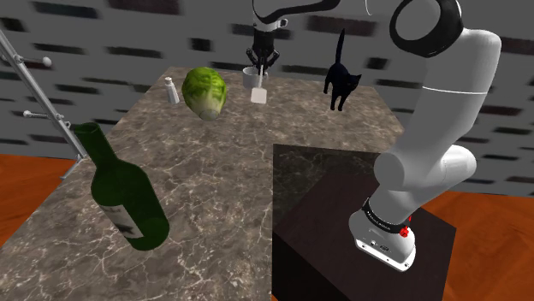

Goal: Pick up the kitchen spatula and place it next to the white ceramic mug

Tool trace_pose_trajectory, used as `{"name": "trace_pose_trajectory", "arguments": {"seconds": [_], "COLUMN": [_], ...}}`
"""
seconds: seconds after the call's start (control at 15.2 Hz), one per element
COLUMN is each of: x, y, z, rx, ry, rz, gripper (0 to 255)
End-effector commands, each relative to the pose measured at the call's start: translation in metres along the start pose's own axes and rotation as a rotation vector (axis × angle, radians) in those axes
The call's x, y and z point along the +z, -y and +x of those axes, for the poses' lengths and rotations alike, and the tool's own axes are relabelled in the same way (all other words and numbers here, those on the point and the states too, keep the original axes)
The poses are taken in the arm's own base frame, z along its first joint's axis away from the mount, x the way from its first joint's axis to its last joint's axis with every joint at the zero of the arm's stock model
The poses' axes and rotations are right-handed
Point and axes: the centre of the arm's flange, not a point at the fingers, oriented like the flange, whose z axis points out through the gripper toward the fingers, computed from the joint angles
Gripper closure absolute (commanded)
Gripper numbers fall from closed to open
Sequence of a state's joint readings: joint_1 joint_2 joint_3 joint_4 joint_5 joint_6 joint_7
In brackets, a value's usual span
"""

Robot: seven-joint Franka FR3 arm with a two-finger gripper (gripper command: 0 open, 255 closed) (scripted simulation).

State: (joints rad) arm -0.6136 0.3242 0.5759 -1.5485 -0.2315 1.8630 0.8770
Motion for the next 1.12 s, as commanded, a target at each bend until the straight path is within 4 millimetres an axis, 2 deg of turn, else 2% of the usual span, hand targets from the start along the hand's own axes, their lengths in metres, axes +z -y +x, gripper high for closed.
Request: {"name": "trace_pose_trajectory", "arguments": {"seconds": [0.0,0.13,1.06], "x": [0.003,0.005,0.079], "y": [-0.01,-0.018,-0.018], "z": [0.027,0.055,0.05], "rx": [-0.001,-0.001,-0.001], "ry": [0.0,0.0,0.0], "rz": [-0.001,-0.001,-0.001], "gripper": [255,255,255]}}
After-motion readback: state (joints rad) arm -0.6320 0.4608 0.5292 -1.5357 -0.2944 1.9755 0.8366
